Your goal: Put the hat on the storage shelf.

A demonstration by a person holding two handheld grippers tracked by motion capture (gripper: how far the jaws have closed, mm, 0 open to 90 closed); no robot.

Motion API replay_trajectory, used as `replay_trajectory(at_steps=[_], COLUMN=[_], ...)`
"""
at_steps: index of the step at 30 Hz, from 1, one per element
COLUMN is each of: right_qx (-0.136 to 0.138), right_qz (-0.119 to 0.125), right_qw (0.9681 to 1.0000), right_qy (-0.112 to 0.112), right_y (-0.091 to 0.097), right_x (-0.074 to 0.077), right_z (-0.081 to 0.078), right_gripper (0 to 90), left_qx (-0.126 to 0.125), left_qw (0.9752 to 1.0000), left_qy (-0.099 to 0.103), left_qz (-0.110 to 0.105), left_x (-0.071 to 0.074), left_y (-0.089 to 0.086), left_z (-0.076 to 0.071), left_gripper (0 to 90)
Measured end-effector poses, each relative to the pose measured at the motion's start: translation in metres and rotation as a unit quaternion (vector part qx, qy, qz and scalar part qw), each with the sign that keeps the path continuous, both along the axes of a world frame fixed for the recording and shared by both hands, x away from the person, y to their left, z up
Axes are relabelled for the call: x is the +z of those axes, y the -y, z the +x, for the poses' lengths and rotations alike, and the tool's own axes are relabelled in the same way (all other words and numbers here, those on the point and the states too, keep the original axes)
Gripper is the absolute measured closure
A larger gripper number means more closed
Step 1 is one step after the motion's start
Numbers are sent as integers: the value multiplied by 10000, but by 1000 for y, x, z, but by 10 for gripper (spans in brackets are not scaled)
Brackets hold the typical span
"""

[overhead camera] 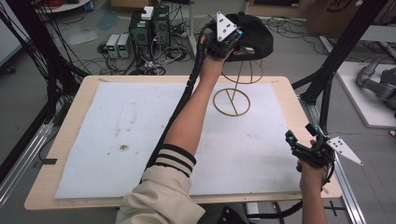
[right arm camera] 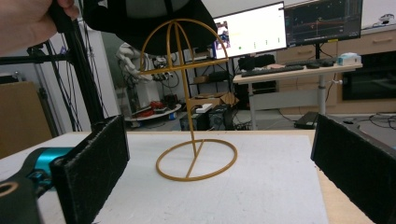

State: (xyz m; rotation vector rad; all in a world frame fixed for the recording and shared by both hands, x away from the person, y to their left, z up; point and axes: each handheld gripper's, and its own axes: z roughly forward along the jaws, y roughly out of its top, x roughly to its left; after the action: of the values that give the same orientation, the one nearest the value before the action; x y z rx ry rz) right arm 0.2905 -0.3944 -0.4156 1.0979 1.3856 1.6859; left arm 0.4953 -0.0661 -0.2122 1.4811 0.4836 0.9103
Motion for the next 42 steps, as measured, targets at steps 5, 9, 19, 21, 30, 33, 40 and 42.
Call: replay_trajectory(at_steps=[5, 9, 19, 21, 30, 33, 40, 42], right_qx=[-4, -7, -15, -29, -25, 7, 30, 19], right_qz=[9, 25, 67, 44, 75, 60, 42, 46], right_qw=[10000, 10000, 10000, 10000, 10000, 10000, 10000, 10000], right_qy=[-17, 5, -26, 14, -21, -27, -24, -26], right_y=[0, 0, 2, 3, 2, 1, -2, -2], right_x=[0, 1, 0, 0, 0, 0, 0, 0], right_z=[-1, -1, -1, 0, -1, -1, 0, 0], right_gripper=[38, 38, 38, 38, 38, 38, 38, 38], left_qx=[-43, -58, -54, -88, -86, -98, -271, -268], left_qw=[9999, 9997, 9989, 9990, 9994, 9994, 9991, 9991], left_qy=[-87, -126, -394, -400, -331, -339, -311, -331], left_qz=[100, 204, 231, 191, 52, 35, -11, -25], left_x=[-8, -14, -30, -31, -26, -24, -18, -16], left_y=[9, 17, 25, 26, 24, 23, 20, 18], left_z=[3, 4, 11, 11, 8, 7, 2, 1], left_gripper=[881, 880, 874, 849, 537, 427, 362, 343])
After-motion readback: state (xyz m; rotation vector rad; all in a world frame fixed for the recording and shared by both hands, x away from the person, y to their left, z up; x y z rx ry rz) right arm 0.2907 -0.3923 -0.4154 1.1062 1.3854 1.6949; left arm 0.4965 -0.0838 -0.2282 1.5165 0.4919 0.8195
